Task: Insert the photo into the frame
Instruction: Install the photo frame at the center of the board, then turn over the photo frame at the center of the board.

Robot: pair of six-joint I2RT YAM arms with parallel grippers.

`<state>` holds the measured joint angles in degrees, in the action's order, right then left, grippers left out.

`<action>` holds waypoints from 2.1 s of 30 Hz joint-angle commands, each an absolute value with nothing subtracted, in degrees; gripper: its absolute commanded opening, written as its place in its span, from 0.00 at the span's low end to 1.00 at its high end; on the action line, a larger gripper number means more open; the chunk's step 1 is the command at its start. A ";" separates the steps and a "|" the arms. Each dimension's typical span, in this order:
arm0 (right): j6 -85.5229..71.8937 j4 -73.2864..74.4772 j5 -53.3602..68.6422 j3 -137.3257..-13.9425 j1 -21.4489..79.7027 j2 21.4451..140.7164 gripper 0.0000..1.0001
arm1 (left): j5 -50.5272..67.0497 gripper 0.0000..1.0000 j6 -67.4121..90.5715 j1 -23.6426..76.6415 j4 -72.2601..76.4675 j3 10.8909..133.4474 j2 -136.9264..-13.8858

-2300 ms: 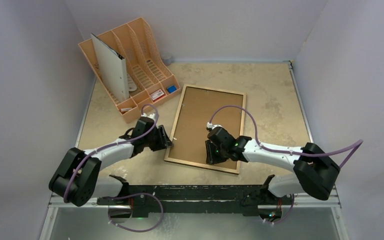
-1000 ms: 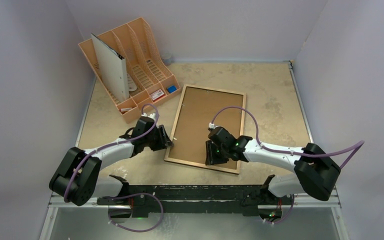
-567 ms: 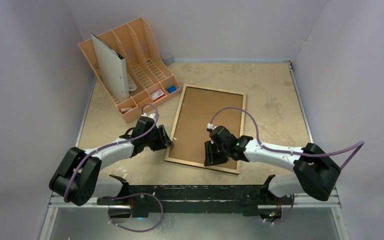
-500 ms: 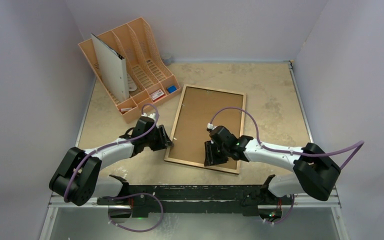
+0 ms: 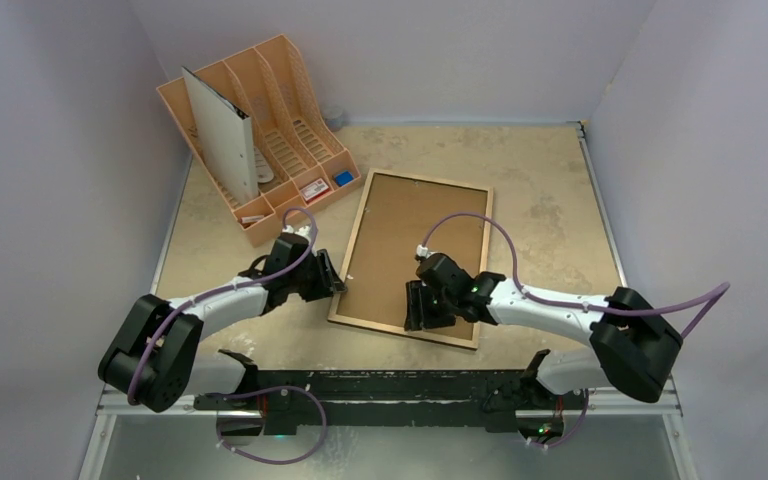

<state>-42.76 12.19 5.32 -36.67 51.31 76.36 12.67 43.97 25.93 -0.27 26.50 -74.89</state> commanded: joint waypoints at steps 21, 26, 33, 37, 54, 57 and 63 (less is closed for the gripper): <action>-46.01 17.72 -16.24 -59.28 39.93 87.75 0.60 | 31.91 0.47 44.65 28.64 12.81 24.64 -79.14; -42.08 17.88 -18.34 -66.05 39.31 92.55 0.59 | 19.75 0.55 43.43 28.65 4.97 25.02 -74.09; -39.82 22.94 -19.43 -79.04 45.03 103.78 0.60 | 1.91 0.63 46.36 28.56 -4.91 24.08 -62.04; -41.82 23.32 -18.20 -83.17 47.72 108.32 0.60 | -1.54 0.63 48.11 28.48 -6.44 22.85 -57.43; -42.28 31.74 -20.30 -94.54 51.56 120.59 0.54 | -0.28 0.63 48.34 28.48 -3.90 20.80 -60.79; -42.28 33.57 -21.05 -96.31 51.97 122.46 0.51 | -0.26 0.63 48.22 28.48 -3.09 20.68 -61.45; -42.47 36.18 -22.91 -97.72 52.53 123.93 0.43 | 1.56 0.63 48.08 28.47 -2.12 20.09 -61.79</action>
